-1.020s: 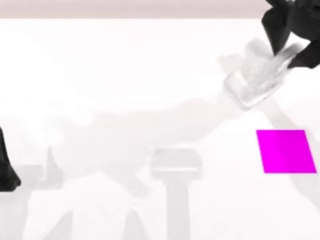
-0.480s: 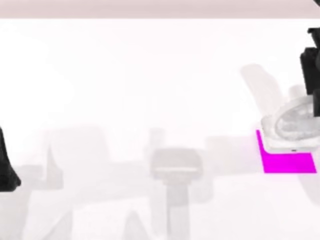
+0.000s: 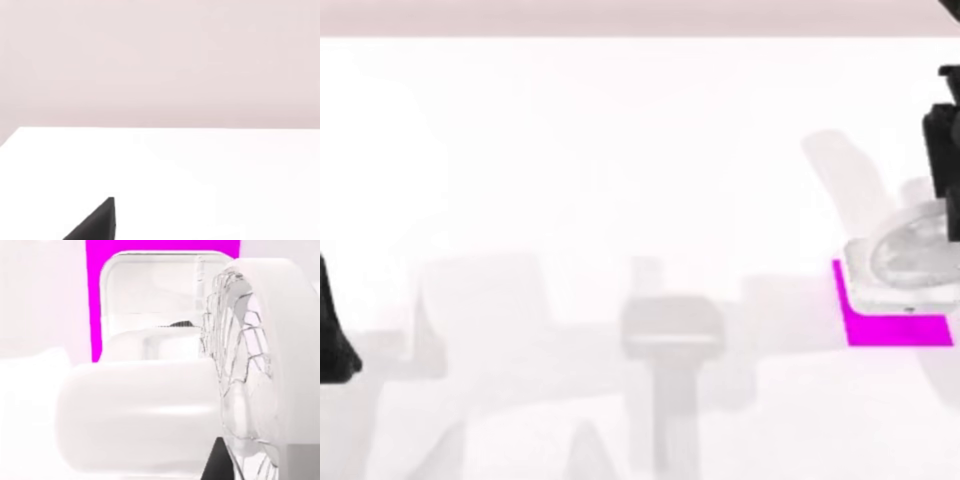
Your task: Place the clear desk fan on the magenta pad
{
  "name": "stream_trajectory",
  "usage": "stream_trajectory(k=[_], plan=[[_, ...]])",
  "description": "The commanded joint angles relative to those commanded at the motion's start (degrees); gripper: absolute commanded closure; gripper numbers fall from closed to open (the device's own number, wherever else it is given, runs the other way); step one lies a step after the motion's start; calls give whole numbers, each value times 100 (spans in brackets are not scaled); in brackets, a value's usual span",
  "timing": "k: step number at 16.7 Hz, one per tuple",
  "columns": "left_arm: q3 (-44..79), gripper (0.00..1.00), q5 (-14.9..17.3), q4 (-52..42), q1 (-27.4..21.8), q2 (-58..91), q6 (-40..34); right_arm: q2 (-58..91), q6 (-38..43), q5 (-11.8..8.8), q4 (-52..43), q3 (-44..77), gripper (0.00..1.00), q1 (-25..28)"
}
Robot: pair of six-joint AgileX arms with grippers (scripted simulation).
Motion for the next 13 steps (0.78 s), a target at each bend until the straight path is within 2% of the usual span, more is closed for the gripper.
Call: stream_trajectory(k=[5,9,13], plan=[[0,0,0,0,0,0,0,34,-14,-5,635,-609,100,-23],[0,0,0,0,0,0,0,36,-13,-5,664,-638,100,-26],[0,0,0,0,0,0,0,36,-13,-5,664,-638,70,-26]])
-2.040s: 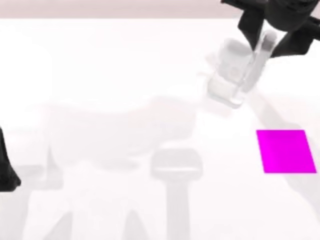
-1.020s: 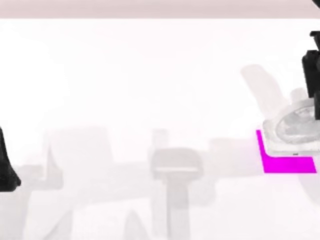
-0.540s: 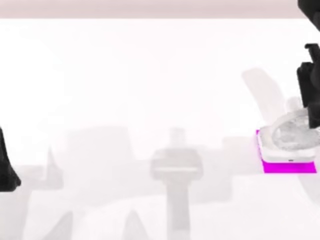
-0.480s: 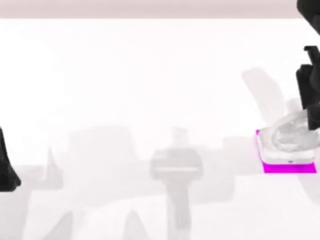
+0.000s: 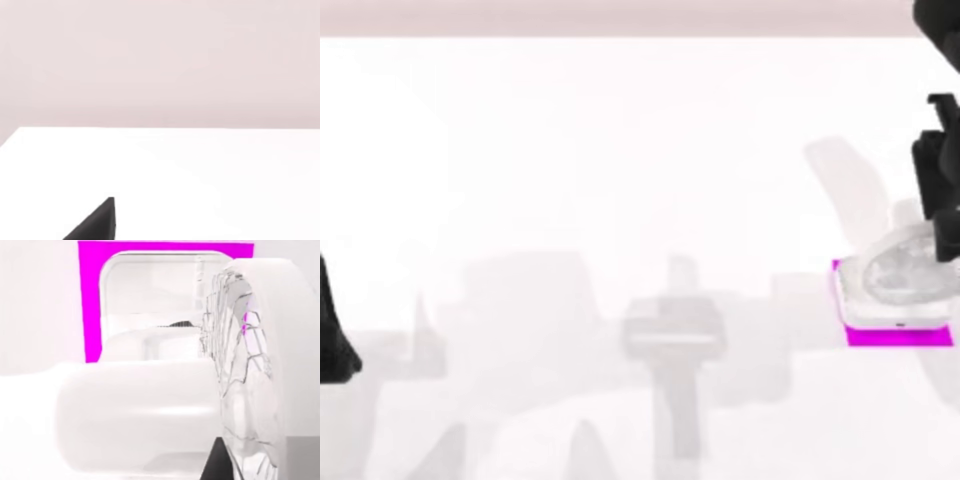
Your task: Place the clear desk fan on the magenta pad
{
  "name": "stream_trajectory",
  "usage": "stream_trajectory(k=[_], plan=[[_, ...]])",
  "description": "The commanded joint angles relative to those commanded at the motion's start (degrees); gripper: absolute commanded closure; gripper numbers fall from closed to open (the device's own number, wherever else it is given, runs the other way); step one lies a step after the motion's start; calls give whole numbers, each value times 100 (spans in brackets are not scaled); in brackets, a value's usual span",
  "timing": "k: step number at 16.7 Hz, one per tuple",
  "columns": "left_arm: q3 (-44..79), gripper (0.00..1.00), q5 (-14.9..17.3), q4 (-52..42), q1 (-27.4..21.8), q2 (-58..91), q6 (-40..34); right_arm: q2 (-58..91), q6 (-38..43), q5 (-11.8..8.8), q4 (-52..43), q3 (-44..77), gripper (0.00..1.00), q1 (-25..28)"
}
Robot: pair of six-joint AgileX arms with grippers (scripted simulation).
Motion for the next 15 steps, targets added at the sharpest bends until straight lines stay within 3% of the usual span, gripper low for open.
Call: stream_trajectory(k=[9,15], plan=[[0,0,0,0,0,0,0,0,0,0,0,0,2,0],[0,0,0,0,0,0,0,0,0,0,0,0,0,0]])
